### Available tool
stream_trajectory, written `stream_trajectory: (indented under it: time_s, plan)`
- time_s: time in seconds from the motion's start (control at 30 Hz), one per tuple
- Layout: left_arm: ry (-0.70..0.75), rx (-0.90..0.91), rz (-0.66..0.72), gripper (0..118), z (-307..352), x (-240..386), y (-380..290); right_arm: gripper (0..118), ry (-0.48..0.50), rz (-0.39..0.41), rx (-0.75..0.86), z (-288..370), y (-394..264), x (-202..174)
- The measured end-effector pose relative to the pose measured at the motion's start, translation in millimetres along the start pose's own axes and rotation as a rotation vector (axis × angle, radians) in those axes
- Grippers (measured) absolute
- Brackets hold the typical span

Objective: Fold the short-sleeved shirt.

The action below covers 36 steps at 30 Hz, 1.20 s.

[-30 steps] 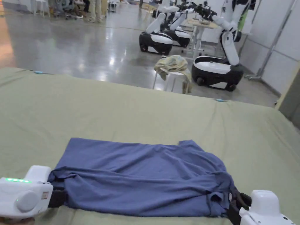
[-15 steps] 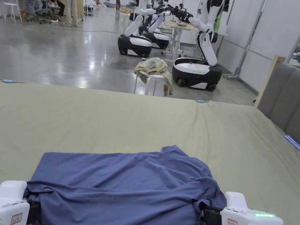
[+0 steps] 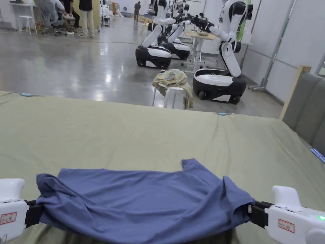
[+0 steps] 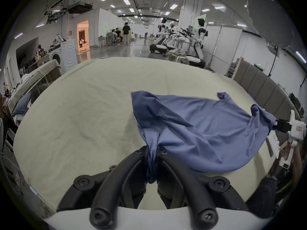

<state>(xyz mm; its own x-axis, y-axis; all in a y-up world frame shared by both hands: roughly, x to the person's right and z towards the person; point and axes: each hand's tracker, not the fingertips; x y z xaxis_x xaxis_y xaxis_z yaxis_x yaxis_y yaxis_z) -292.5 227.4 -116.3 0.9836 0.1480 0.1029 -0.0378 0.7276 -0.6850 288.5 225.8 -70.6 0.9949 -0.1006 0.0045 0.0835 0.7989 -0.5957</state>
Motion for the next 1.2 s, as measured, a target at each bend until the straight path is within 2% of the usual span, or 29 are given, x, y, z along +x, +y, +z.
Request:
stream_trajectory:
  time_s: [0.17,0.27,0.33,0.37,0.4,0.43,0.47,0.5,0.53,0.6,0.67,0.73,0.8,0.83,0.87,0.9,0.93,0.97,1.0,1.03,1.1,1.2]
  plan:
    - [-0.011,-0.056,-0.006,9,29,-8,-25,6,-0.022,0.029,-0.067,40,-25,4]
    - [-0.001,-0.141,0.047,9,14,-23,-61,6,-0.03,-0.016,-0.185,26,-74,23]
    - [-0.01,-0.177,0.075,12,4,-26,-82,7,-0.047,-0.036,-0.2,17,-99,25]
    - [-0.017,-0.193,0.089,22,0,-27,-86,7,-0.053,-0.03,-0.196,14,-108,25]
    - [-0.025,-0.18,0.089,41,-2,-24,-89,9,-0.053,-0.026,-0.183,19,-109,13]
    - [-0.017,-0.163,0.057,71,1,-21,-90,34,-0.035,0.005,-0.127,23,-110,11]
    - [0.02,-0.131,0.03,86,13,-19,-83,64,-0.03,0.037,-0.09,31,-108,9]
    - [0.066,-0.094,0.018,89,24,-15,-79,91,-0.022,0.056,-0.064,40,-100,5]
    - [0.085,-0.023,-0.014,89,40,-9,-74,101,-0.009,0.065,-0.003,39,-96,7]
    - [0.103,0.19,-0.112,89,69,10,-67,102,-0.03,0.115,0.189,63,-80,-11]
    - [0.072,0.352,-0.137,89,89,33,-56,104,-0.039,0.144,0.32,82,-56,-42]
    - [0.004,0.428,-0.151,89,93,57,-45,104,-0.032,0.145,0.388,81,-42,-68]
    - [0.027,0.451,-0.154,89,90,76,-37,104,-0.024,0.132,0.429,71,-30,-89]
    - [0.042,0.45,-0.16,88,84,82,-34,102,-0.022,0.131,0.41,67,-27,-97]
    - [0.035,0.439,-0.167,86,78,85,-32,90,-0.005,0.121,0.402,64,-25,-102]
    - [0.014,0.421,-0.17,80,73,85,-31,54,0.025,0.101,0.39,60,-26,-107]
    - [-0.02,0.384,-0.16,52,67,83,-30,0,0.01,0.099,0.371,51,-26,-111]
    - [-0.001,0.344,-0.155,16,60,81,-30,0,-0.08,0.115,0.368,50,-31,-117]
    - [0.043,0.321,-0.156,8,51,80,-30,0,-0.004,0.102,0.372,47,-34,-119]
    - [0.041,0.303,-0.16,7,45,74,-27,0,0.043,0.085,0.354,44,-36,-121]
    - [0.01,0.252,-0.116,8,30,61,-17,0,0.022,0.099,0.33,31,-41,-120]
    - [0.072,0.167,-0.121,7,-10,39,9,0,0.024,0.102,0.297,20,-43,-117]
